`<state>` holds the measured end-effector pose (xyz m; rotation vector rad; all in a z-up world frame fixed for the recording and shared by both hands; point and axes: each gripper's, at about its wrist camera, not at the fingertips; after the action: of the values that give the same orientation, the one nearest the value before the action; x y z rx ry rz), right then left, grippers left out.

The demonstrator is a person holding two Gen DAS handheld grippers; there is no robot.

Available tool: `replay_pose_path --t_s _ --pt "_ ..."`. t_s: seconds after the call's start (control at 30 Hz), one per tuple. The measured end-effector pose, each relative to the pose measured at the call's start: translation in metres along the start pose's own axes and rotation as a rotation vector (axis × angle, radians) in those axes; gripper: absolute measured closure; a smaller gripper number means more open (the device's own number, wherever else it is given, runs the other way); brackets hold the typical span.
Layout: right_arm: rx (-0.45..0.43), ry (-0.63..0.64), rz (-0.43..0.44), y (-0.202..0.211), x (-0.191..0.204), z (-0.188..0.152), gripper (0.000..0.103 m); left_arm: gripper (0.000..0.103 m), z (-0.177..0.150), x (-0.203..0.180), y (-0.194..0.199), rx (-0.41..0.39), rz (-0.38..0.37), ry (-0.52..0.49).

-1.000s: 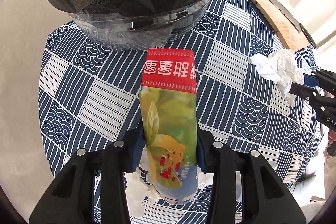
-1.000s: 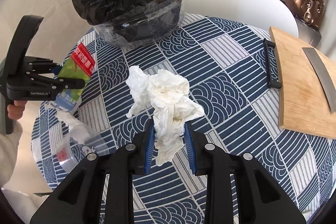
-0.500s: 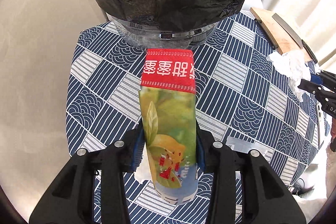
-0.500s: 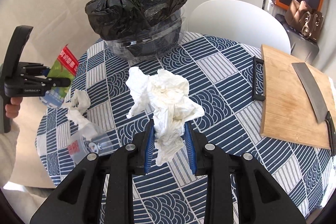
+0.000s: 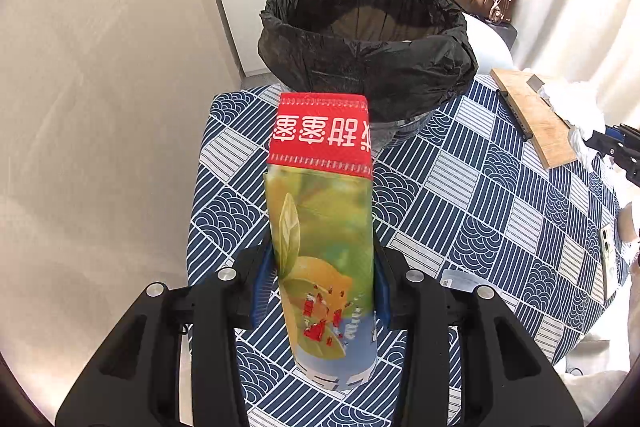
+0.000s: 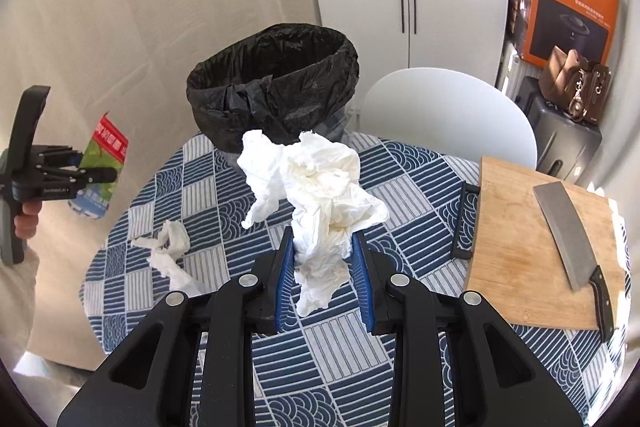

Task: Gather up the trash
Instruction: 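Carry the snack bag and tissue over the trash bin and open both tools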

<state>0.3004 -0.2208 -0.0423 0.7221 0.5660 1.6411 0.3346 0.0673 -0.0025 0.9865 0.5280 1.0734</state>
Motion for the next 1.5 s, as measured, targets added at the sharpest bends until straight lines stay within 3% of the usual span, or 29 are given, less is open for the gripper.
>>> replay_pose_path --t_s 0.3,0.6,0.9,1.37,1.43,1.47,1.5 --pt "-0.089 0.039 -0.014 0.016 0.017 0.050 0.077 0.061 0.027 0.030 0.032 -0.090 0.013 -0.005" --pt "-0.130 0.023 -0.015 0.008 0.030 0.096 0.077 0.060 0.070 0.051 0.035 -0.146 0.005 -0.091" --pt "-0.158 0.013 -0.026 -0.011 0.041 0.135 0.077 0.060 0.115 0.055 0.019 -0.214 -0.061 -0.173" --pt "-0.102 0.061 -0.038 -0.064 0.058 0.169 0.077 0.058 0.172 0.040 -0.016 -0.287 -0.195 -0.244" --pt "-0.096 0.053 -0.045 -0.070 0.057 0.172 0.074 0.053 0.179 0.036 -0.021 -0.290 -0.205 -0.261" --pt "-0.088 0.050 -0.042 -0.074 0.056 0.174 0.069 0.046 0.180 0.035 -0.022 -0.303 -0.211 -0.269" --pt "-0.075 0.057 -0.043 -0.078 0.056 0.174 0.053 0.041 0.182 0.033 -0.023 -0.322 -0.216 -0.278"
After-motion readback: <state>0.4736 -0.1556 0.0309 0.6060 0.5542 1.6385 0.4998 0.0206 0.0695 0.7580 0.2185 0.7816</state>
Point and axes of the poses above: each gripper's, at about its wrist camera, not at the fingertips, and y roughly against the way its jaws point, x to its left, z to its top, and after that the axes turned 3 degrees about -y, right-handed
